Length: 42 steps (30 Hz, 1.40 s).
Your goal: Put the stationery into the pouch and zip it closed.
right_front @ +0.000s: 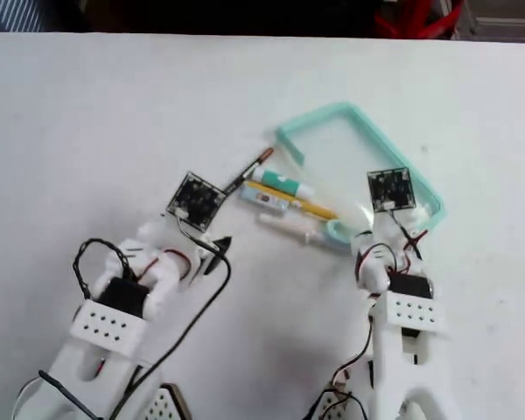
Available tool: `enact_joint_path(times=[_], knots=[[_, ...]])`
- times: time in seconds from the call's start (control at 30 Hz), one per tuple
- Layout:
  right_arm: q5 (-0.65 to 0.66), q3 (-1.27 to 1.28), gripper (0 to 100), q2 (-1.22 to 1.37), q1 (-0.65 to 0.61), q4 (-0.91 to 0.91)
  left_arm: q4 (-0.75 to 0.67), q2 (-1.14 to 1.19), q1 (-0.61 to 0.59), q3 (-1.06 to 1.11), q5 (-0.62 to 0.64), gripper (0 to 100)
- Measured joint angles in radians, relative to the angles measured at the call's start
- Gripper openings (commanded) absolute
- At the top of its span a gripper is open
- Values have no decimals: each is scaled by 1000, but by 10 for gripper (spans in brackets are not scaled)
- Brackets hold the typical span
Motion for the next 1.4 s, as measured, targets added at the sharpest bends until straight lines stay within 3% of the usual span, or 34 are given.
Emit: enact_joint_path(times=[0.23,0.37,0.6,0.67,0.77,0.97,1.0,1.13,1.3,1.4], knots=[[-126,-60,70,-72,216,74,0,0,0,0,-20,249],[-144,-60,89,-94,229,75,0,0,6,6,-46,249],[-152,-60,248,-97,222,75,-3,0,20,15,-54,249],[-153,-60,193,-97,198,77,-3,0,20,15,-54,249],[-107,-46,3,-97,172,77,-3,0,20,15,-54,249],[-48,-32,248,-97,143,77,-3,0,20,15,-54,249],[-52,-32,241,-97,143,77,-3,0,20,15,-54,249],[-32,-31,5,-97,135,77,-3,0,20,15,-54,249],[-20,-23,228,-97,137,66,-3,0,20,15,-55,249],[-20,15,262,-97,135,21,-3,0,20,15,-57,251]])
